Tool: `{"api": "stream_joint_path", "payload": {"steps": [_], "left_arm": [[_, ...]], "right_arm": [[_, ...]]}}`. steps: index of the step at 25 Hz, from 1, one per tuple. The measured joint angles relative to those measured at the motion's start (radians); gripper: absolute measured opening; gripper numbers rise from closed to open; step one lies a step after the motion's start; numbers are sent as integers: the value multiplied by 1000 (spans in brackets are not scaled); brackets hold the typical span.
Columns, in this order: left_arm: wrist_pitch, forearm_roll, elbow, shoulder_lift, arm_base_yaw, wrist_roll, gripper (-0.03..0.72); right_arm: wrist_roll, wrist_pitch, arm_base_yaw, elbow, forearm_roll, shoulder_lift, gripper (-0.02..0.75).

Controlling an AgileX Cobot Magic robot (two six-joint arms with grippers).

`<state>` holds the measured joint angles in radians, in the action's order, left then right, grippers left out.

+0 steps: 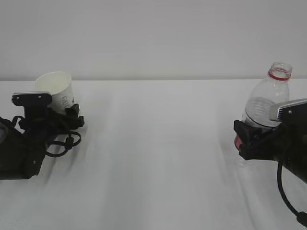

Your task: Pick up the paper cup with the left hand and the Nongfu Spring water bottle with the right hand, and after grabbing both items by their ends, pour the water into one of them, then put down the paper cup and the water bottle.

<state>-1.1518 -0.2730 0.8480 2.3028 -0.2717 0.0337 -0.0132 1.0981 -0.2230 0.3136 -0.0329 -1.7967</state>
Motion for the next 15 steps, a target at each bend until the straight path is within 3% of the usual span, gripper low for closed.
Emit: {"api": "stream_joint_path", "payload": {"steps": [9, 15], "left_arm": [[2, 135, 0, -67, 0, 0, 547], [124, 327, 0, -148, 0, 3, 531]], "right_arm": [[0, 0, 0, 0, -2, 0, 496], [0, 0, 0, 0, -2, 0, 496]]}}
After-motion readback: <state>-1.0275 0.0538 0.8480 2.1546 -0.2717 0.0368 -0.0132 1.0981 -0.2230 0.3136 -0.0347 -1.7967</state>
